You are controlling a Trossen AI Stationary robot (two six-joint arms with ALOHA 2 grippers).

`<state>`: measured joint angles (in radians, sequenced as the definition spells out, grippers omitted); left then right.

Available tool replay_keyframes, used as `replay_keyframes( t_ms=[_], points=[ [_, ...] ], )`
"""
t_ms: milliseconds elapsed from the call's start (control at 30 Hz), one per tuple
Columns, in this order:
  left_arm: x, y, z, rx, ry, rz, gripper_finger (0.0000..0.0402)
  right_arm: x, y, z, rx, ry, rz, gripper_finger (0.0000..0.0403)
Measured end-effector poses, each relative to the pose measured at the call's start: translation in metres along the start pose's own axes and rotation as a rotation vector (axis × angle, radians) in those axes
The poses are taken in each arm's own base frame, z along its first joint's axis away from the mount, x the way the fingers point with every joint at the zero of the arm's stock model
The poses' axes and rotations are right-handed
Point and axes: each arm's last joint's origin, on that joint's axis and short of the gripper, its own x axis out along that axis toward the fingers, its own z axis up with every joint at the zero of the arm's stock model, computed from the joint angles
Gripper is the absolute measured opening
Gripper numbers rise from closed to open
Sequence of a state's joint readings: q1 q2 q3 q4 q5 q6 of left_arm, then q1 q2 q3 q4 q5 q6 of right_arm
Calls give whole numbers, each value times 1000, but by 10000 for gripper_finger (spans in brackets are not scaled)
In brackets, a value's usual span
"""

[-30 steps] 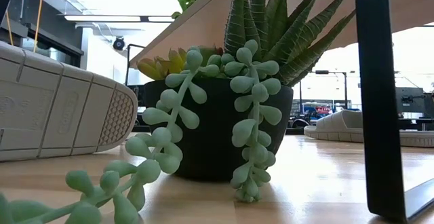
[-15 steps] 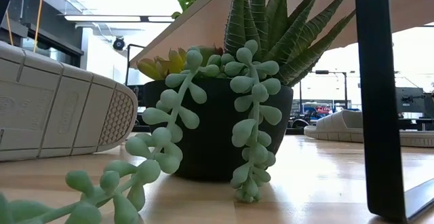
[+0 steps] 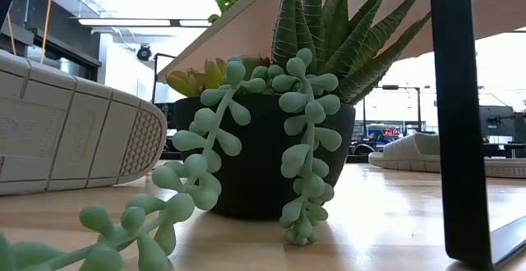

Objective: Pick and place slides into the shelf
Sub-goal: Put the left black slide on the shelf

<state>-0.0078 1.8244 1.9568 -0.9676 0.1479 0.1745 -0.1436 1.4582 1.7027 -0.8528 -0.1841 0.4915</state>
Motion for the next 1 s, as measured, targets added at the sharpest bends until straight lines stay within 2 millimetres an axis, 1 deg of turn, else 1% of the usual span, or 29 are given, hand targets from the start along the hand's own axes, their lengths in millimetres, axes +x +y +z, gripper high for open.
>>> replay_keyframes(
  t_ms=[233, 367, 533, 767, 833, 900, 1000],
  points=[
    [0, 1, 0, -6, 2, 12, 5, -1, -2, -2, 3, 11, -36, 69],
    [-1, 6, -1, -43, 4, 34, 24, -5, -3, -4, -1, 12, -70, 68],
    [-2, 14, -2, -93, 4, 63, 75, -6, -5, -6, -1, 24, -97, 67],
    [-3, 15, 6, -80, -82, 69, 181, -6, -5, -8, 0, 46, -111, 67],
    [-3, 16, 8, -77, -102, 72, 203, -6, -7, -10, 0, 59, -128, 67],
    [-3, 16, 8, -76, -108, 72, 216, -9, -8, -13, -3, 76, -165, 67],
    [-4, 16, 8, -76, -110, 72, 217, -20, -9, -17, -8, 77, -208, 67]
  ],
)
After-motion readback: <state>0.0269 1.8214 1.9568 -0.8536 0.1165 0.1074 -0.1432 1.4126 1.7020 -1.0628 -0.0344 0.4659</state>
